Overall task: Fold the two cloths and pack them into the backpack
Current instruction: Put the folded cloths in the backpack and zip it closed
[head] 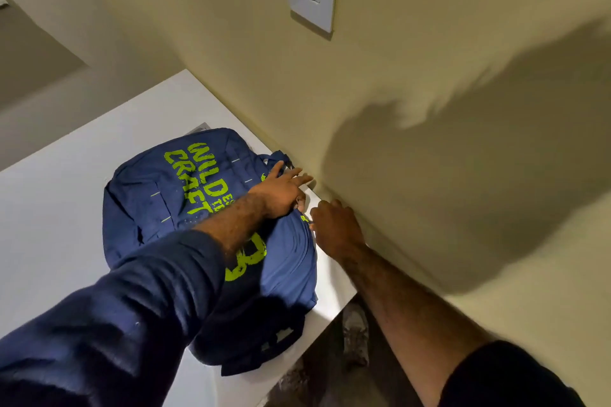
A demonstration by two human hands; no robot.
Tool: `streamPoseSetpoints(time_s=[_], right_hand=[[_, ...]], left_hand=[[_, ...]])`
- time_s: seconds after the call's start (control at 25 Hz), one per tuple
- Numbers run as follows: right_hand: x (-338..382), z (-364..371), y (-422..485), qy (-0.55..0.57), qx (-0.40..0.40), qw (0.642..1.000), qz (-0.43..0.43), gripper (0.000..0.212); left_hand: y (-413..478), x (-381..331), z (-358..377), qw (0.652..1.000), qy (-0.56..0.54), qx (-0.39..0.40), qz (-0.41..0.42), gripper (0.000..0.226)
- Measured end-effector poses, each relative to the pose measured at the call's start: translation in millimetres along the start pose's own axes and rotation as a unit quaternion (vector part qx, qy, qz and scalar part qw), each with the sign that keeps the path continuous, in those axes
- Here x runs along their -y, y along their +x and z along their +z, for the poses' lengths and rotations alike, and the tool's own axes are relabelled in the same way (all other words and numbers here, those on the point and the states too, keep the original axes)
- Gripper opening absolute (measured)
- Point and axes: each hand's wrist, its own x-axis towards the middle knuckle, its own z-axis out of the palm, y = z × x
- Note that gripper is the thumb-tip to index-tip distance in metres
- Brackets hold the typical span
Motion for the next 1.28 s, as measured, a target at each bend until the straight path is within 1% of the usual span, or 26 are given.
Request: streamPoseSetpoints(time_s=[0.08,0.12,0.28,0.4,0.48,0.64,0.76,0.84,0.96,1.08,1.16,1.28], right_hand=[[-1,4,-2,0.007,-0.006,0.999,0.030,0.013],[0,5,-2,0.012,-0.009,0.999,0.043,0.013],[5,6,-1,0.028,-0.023,0.999,0.040,0.016],[6,16,-17,0.051,-0.041,0.997,0.033,0.014],[10,25,-33,0.048,-0.050,0.997,0.035,0.012],[24,38,-64,0.055,-0.039,0.997,0.025,0.015],[41,46,-84,0.050,-0.051,0.997,0.022,0.008],[58,59,-101,0.064,-0.062,0.996,0.023,0.016],[88,73,-119,0.126,-0.082,0.988,0.018,0.015],[127,83,-133,0.115,-0.070,0.990,-0.043,0.016],[145,90,-143,0.122,-0.055,0.987,-0.086,0.018],[142,98,-139,0.082,-0.072,0.985,-0.137,0.023]], left_hand=[[1,0,-3,0.998,-0.021,0.057,0.008,0.029],[1,-2,-3,0.998,-0.017,0.058,0.017,0.031],[1,0,-1,0.996,0.037,-0.022,0.075,0.028],[-2,3,7,0.994,0.030,-0.072,0.079,0.024],[-3,2,12,0.994,0.017,-0.078,0.072,0.022],[-3,-3,13,0.995,-0.018,-0.086,0.052,0.021],[-5,-6,16,0.996,-0.019,-0.080,0.045,0.023],[-6,-7,15,0.996,-0.012,-0.071,0.045,0.024],[-5,-8,17,0.996,-0.008,-0.071,0.045,0.023],[-3,-11,20,0.995,-0.017,-0.088,0.035,0.021],[-4,-14,21,0.995,-0.044,-0.087,0.009,0.024],[-21,-22,24,0.990,-0.087,-0.105,-0.032,0.023]])
